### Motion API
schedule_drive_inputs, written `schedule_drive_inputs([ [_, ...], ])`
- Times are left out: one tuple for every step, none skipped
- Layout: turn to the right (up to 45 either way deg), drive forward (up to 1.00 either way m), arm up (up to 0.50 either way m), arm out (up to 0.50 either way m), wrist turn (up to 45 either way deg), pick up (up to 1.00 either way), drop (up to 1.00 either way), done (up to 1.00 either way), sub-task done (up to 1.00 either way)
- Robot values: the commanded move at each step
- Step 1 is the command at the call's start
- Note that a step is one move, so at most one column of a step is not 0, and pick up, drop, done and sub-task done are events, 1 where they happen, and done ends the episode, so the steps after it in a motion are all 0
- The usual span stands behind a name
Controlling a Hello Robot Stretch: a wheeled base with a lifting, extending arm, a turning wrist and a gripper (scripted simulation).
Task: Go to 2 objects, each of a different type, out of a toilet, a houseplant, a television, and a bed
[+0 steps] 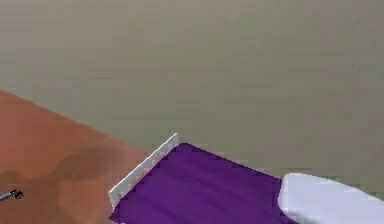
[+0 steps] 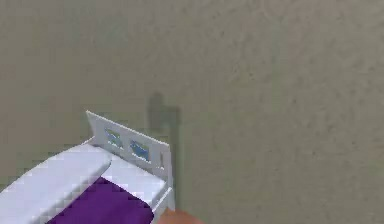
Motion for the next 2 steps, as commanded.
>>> schedule_drive_inputs([
  [-45.0,0.0,0.0,0.0,0.0,0.0,0.0,0.0,0.0],
  [-45.0,0.0,0.0,0.0,0.0,0.0,0.0,0.0,0.0],
])
